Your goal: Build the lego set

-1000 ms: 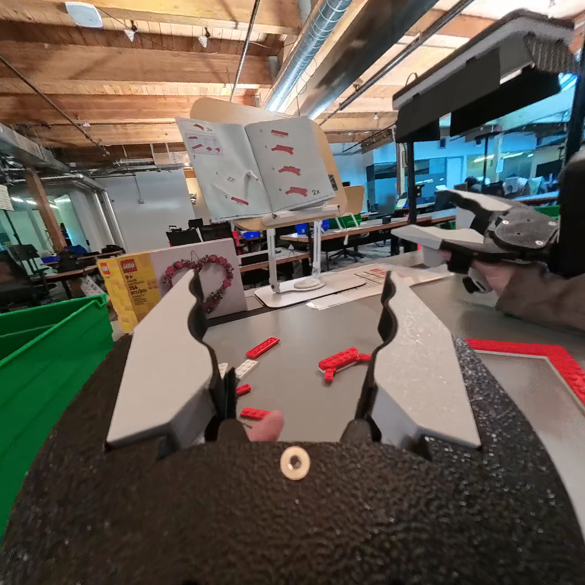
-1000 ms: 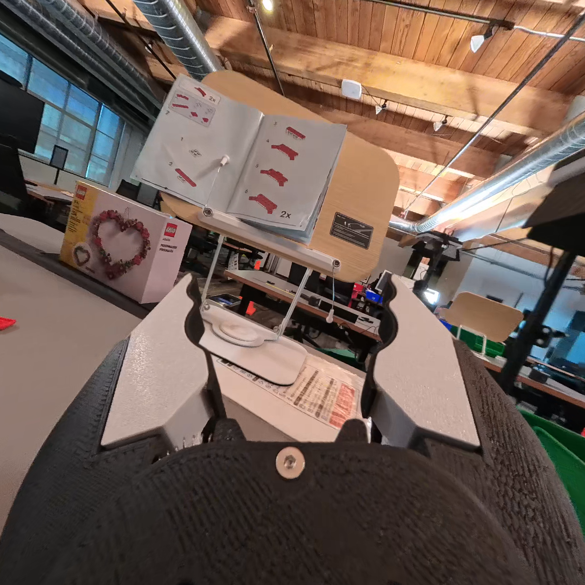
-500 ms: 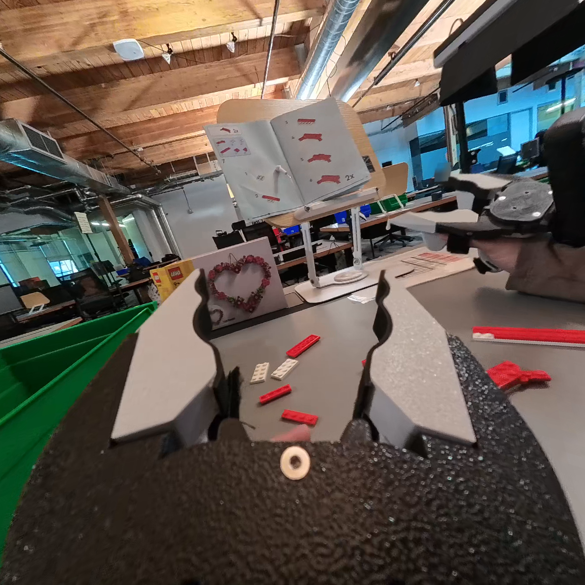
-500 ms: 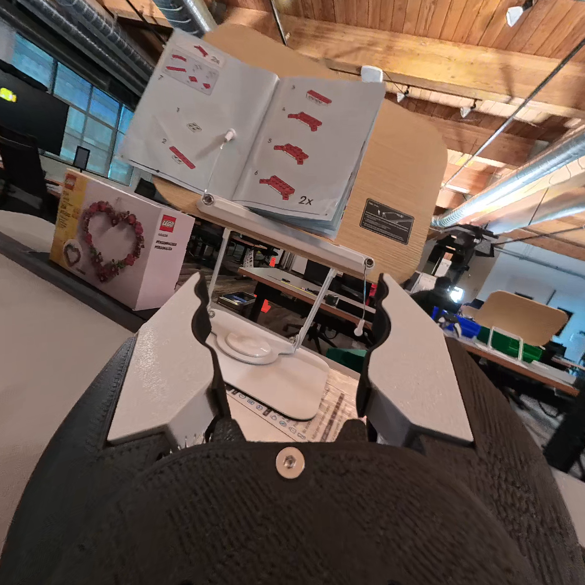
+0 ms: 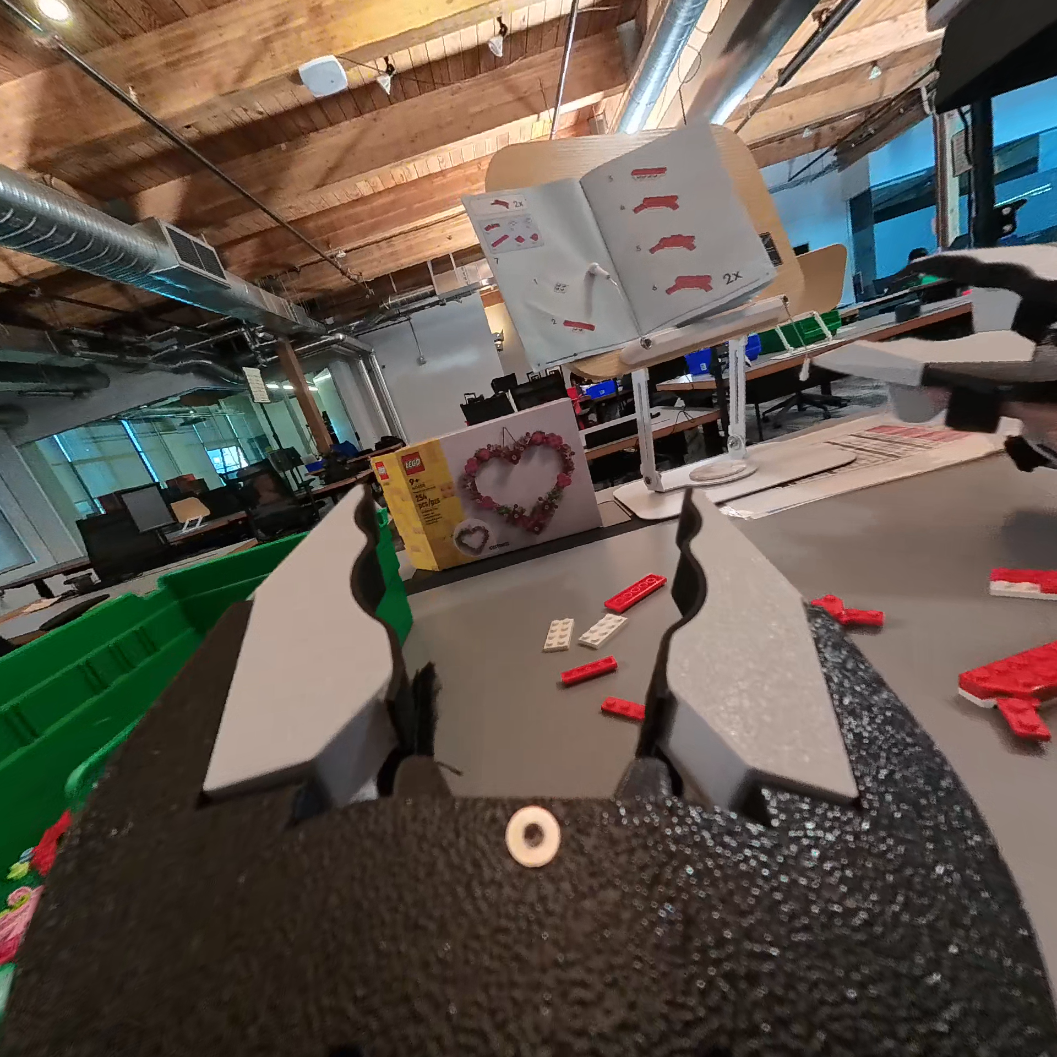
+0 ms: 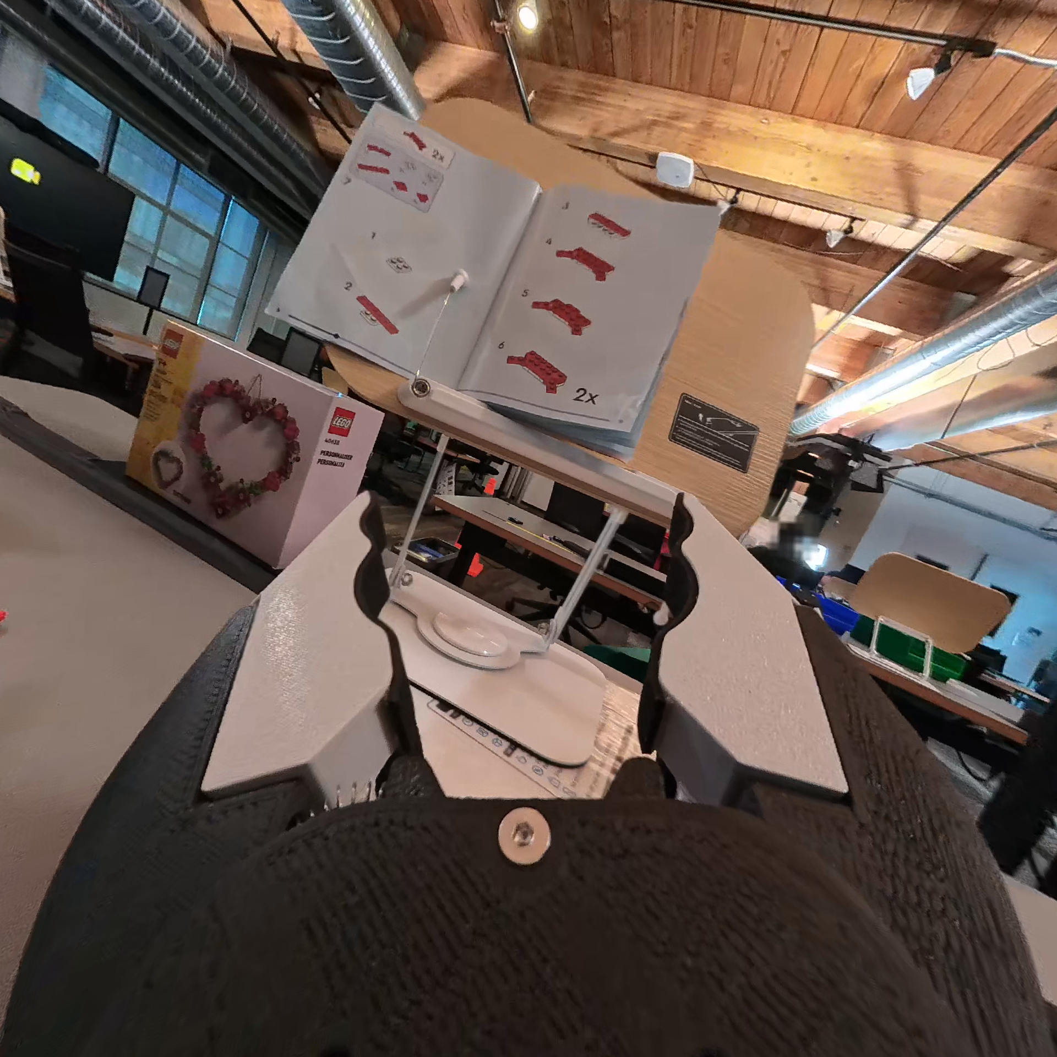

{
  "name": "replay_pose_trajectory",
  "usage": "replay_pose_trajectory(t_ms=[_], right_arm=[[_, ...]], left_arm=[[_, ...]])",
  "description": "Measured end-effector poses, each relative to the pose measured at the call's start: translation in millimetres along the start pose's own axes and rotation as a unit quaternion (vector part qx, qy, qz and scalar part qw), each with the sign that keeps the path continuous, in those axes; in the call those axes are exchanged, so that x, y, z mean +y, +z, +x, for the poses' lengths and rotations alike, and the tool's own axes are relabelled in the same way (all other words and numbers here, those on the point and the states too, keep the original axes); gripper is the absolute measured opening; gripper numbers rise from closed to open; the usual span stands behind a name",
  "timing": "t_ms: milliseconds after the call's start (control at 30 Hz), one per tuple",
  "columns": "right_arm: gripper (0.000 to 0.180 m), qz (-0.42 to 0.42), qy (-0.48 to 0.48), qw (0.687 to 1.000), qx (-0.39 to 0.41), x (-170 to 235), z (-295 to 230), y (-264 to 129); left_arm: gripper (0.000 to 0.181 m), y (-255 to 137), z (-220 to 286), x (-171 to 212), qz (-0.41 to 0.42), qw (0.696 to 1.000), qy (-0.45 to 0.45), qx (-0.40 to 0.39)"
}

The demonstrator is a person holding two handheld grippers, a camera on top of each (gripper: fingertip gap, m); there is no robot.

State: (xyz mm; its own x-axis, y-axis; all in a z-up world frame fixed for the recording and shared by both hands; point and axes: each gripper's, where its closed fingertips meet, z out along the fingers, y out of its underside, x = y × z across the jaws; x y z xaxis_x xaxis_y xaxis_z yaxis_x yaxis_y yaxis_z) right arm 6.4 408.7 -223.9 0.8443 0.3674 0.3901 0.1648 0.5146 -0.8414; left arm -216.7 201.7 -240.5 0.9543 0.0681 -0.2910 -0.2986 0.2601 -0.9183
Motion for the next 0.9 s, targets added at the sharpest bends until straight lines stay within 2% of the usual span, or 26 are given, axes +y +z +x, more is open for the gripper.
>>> replay_pose_trajectory(t_ms=[133, 233, 367, 467, 667, 733, 800, 900], right_arm=[[0.096, -0.011, 0.008, 1.000, 0.020, 3.0, 11.6, -8.5], [0.092, -0.017, -0.010, 1.000, 0.019, 2.2, 10.4, -13.3], [0.091, -0.027, -0.035, 0.999, 0.020, 4.0, 9.0, -15.9], [0.090, -0.031, -0.038, 0.999, 0.015, 5.2, 7.8, -17.1], [0.088, -0.033, -0.043, 0.999, -0.001, 6.3, 1.9, -17.8], [0.088, -0.033, -0.048, 0.998, -0.005, 6.0, -0.2, -17.5], [0.087, -0.033, -0.052, 0.998, -0.008, 6.0, -2.1, -17.0], [0.087, -0.036, -0.062, 0.997, -0.013, 6.7, -5.8, -15.6]], left_arm=[[0.090, 9.3, 10.9, -9.0, 0.007, 0.999, -0.005, 0.033], [0.084, 31.3, 20.8, -37.3, 0.030, 0.997, 0.003, 0.074], [0.080, 90.0, 3.7, -83.2, 0.060, 0.994, -0.052, 0.081], [0.080, 140.2, -12.9, -95.7, 0.062, 0.990, -0.106, 0.075], [0.079, 204.1, -40.4, -86.4, 0.050, 0.981, -0.184, 0.041], [0.087, 213.7, -38.9, -74.3, 0.019, 0.978, -0.202, 0.043], [0.095, 215.0, -33.5, -57.7, -0.015, 0.983, -0.182, 0.033], [0.091, 218.9, -34.3, -45.9, -0.042, 0.996, -0.078, -0.005]])
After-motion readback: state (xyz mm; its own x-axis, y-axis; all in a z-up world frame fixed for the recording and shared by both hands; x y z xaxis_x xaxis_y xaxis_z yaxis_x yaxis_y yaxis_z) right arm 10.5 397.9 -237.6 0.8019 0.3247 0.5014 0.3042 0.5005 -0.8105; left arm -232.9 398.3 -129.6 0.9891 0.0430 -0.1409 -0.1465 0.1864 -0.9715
